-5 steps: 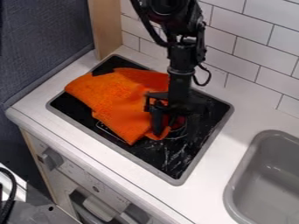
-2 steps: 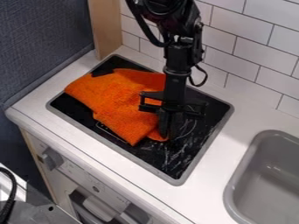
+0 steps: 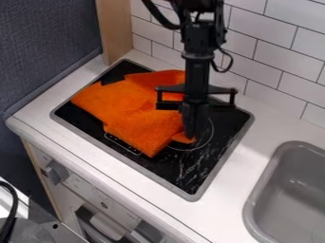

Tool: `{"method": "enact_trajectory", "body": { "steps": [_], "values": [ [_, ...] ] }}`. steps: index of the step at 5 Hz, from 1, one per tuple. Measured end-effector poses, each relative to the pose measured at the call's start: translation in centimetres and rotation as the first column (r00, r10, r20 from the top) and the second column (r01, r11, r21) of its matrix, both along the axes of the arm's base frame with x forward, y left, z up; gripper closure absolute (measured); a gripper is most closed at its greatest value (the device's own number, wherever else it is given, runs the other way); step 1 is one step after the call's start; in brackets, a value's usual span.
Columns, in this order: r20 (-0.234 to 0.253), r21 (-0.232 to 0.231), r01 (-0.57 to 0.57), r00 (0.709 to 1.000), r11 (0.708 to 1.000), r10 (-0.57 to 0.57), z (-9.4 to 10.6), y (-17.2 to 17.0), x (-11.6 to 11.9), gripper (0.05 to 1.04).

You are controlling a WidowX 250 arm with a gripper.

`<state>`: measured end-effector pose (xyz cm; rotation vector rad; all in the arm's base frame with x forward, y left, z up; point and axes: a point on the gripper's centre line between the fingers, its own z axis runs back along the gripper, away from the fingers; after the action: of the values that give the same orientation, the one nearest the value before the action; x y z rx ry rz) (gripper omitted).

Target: Move the cloth from left to right of the table

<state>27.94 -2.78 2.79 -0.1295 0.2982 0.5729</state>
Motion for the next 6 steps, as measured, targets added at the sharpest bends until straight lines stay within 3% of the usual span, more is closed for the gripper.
{"method": "enact_trajectory", "body": {
  "steps": [1, 2, 3, 5, 6],
  "values": [
    [-0.014, -0.032, -0.106, 0.994, 0.994, 0.105, 1.5, -1.0, -0.1, 1.031],
    [0.055, -0.054, -0.276, 0.959, 0.96, 0.278, 3.8, -2.7, 0.8, 1.031],
    [0.085, -0.109, -0.34, 0.933, 0.934, 0.35, 4.2, -5.1, 1.7, 1.031],
    [0.256, -0.222, -0.27, 0.911, 0.937, 0.323, 5.0, -7.7, 5.2, 1.031],
    [0.333, -0.236, -0.247, 0.888, 0.94, 0.317, 5.2, -7.3, 6.7, 1.031]
  ]
}}
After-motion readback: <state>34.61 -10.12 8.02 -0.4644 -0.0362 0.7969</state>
